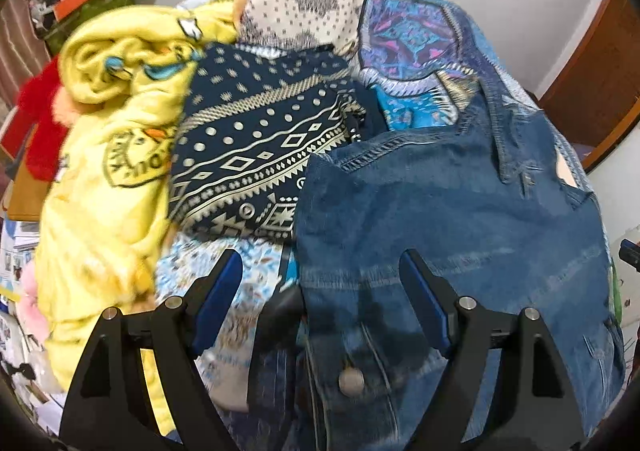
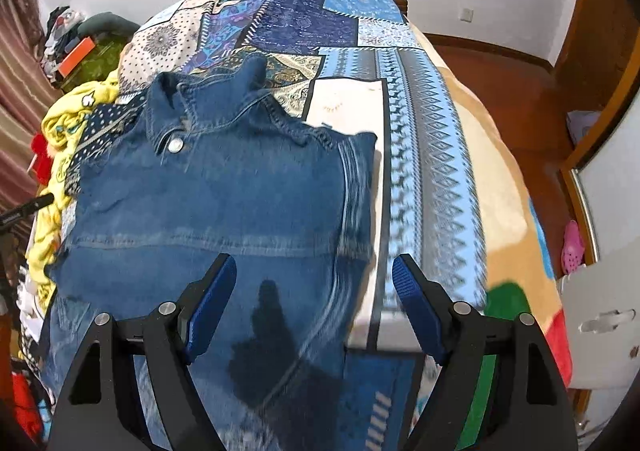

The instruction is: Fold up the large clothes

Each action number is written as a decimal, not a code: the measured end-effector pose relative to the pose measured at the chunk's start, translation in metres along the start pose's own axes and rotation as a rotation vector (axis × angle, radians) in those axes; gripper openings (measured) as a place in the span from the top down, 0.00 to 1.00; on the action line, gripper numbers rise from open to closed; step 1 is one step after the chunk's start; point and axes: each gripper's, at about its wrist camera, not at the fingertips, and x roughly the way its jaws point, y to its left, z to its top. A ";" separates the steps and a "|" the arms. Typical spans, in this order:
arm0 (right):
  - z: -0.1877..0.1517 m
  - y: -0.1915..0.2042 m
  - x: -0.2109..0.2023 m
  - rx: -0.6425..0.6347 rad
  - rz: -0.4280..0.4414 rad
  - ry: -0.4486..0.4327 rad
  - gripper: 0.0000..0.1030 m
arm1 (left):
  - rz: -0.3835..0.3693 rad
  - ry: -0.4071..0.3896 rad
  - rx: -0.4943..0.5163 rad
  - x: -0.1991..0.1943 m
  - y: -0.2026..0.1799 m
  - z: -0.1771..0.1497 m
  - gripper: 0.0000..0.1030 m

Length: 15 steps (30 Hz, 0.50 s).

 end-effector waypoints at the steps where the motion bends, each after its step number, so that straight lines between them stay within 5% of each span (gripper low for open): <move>1: 0.004 -0.002 0.005 0.007 0.003 0.005 0.25 | -0.003 0.016 -0.007 0.012 0.003 0.005 0.22; 7: 0.029 -0.027 0.048 0.145 0.065 0.050 0.25 | -0.013 0.047 -0.035 0.051 0.016 0.023 0.29; 13: 0.038 -0.043 0.072 0.240 0.130 0.061 0.25 | -0.050 0.055 -0.030 0.071 0.015 0.038 0.63; 15: 0.040 -0.041 0.070 0.227 0.142 0.038 0.33 | -0.071 0.060 -0.040 0.077 0.015 0.040 0.78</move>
